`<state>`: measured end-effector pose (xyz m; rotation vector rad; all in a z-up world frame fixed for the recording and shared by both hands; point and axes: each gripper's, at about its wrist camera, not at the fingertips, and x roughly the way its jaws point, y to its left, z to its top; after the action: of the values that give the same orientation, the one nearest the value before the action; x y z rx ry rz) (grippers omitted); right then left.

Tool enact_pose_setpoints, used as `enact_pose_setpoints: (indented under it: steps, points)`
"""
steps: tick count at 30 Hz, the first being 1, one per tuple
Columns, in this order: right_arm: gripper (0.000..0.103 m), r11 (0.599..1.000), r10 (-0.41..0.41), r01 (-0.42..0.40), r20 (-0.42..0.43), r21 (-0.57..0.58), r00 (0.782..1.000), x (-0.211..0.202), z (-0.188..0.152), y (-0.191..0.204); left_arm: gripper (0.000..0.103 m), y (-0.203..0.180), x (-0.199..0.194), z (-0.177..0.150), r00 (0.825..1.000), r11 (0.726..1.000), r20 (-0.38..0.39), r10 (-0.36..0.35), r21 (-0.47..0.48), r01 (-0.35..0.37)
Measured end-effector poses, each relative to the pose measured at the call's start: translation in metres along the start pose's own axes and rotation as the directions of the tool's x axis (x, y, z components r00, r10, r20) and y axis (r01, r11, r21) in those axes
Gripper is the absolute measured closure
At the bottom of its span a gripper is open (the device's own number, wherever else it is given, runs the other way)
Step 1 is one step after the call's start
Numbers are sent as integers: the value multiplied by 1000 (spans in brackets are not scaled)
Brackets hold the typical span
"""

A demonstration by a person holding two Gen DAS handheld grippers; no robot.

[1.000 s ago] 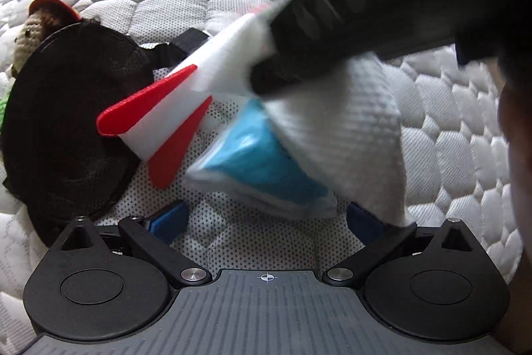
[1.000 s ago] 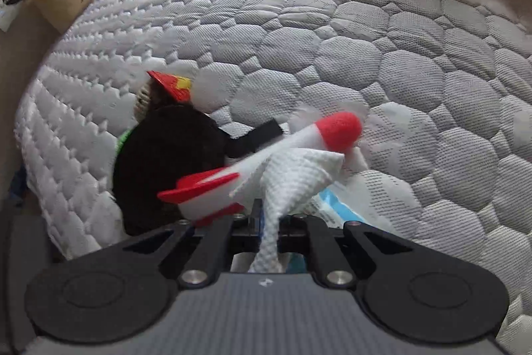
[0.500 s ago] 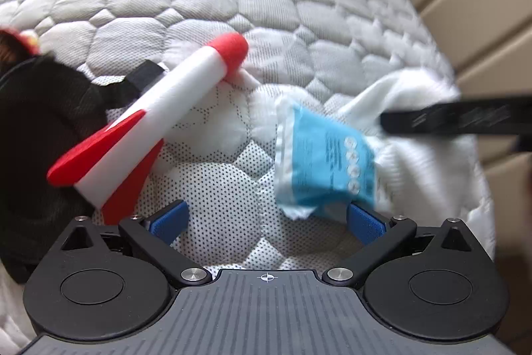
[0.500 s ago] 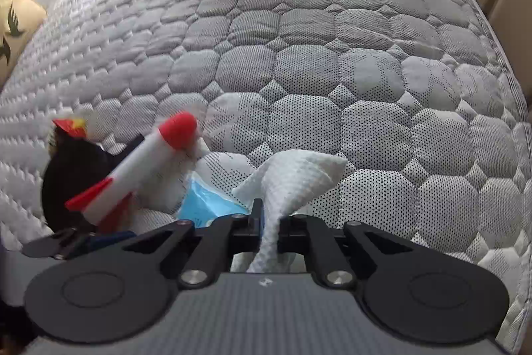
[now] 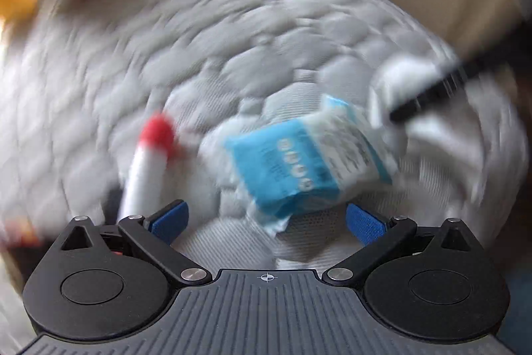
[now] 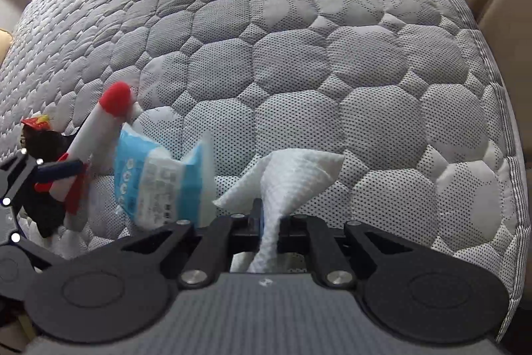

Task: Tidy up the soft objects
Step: 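Grasp the blue wipes packet with the left tool while the right tool wipes it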

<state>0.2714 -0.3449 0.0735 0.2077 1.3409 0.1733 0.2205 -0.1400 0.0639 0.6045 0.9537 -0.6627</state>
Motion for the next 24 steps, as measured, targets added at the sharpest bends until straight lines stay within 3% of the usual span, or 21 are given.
enact_pose_setpoints:
  steps: [1, 3, 6, 7, 8, 9, 11, 12, 13, 14, 15, 16, 18, 19, 20, 21, 22, 24]
  points:
    - [96, 1000, 4, -4, 2, 4, 1000, -3, -3, -3, 0, -13, 2, 0, 1000, 985, 19, 23, 172, -26]
    - [95, 1000, 10, -10, -1, 14, 1000, -7, -9, -9, 0, -28, 10, -3, 999, 911, 33, 27, 411, -38]
    - [92, 999, 28, -28, -16, 39, 999, -11, -21, -16, 0, -32, 26, -5, 1000, 807, 8, -23, 590, 13]
    - [92, 998, 37, -36, -21, 48, 999, -11, -25, -17, 0, -28, 33, -1, 999, 801, -6, -38, 598, 34]
    - [92, 998, 45, -44, -26, 54, 999, -12, -28, -17, 0, -23, 39, 5, 998, 815, -22, -63, 576, 64]
    - [92, 997, 53, -51, -30, 57, 998, -11, -31, -17, 0, -15, 43, 13, 995, 848, -41, -93, 520, 100]
    - [90, 996, 68, -66, -36, 62, 997, -10, -35, -15, 0, 6, 52, 31, 985, 938, -72, -159, 301, 173]
    - [90, 995, 75, -73, -39, 64, 996, -10, -37, -15, 1, 18, 56, 40, 976, 963, -84, -200, 165, 211]
    - [90, 995, 81, -79, -35, 69, 996, -11, -38, -15, 1, 31, 60, 45, 966, 969, -86, -244, 23, 246]
    - [90, 994, 86, -84, -29, 75, 996, -12, -38, -15, 2, 43, 62, 48, 957, 956, -74, -281, -110, 272]
    - [90, 993, 91, -89, -23, 81, 996, -14, -39, -15, 4, 55, 64, 51, 946, 924, -58, -319, -242, 296]
    - [90, 991, 105, -104, -11, 82, 994, -18, -38, -13, 5, 65, 66, 51, 931, 872, -39, -364, -365, 326]
    - [90, 987, 140, -141, 16, 79, 990, -27, -34, -10, 18, 80, 69, 49, 885, 726, 8, -466, -568, 388]
    - [90, 981, 170, -173, 37, 86, 985, -32, -31, -7, 20, 85, 70, 42, 853, 644, 28, -522, -643, 415]
    - [90, 973, 205, -211, 60, 94, 977, -38, -26, -4, 22, 86, 70, 32, 827, 582, 37, -562, -693, 426]
    - [90, 963, 240, -248, 84, 102, 967, -44, -22, -1, 22, 83, 69, 23, 816, 555, 30, -578, -718, 420]
    - [91, 952, 274, -285, 108, 109, 956, -50, -18, 2, 22, 78, 67, 18, 821, 567, 12, -570, -718, 404]
    - [91, 926, 339, -358, 157, 120, 928, -61, -10, 8, 22, 70, 61, 9, 849, 626, -19, -529, -684, 374]
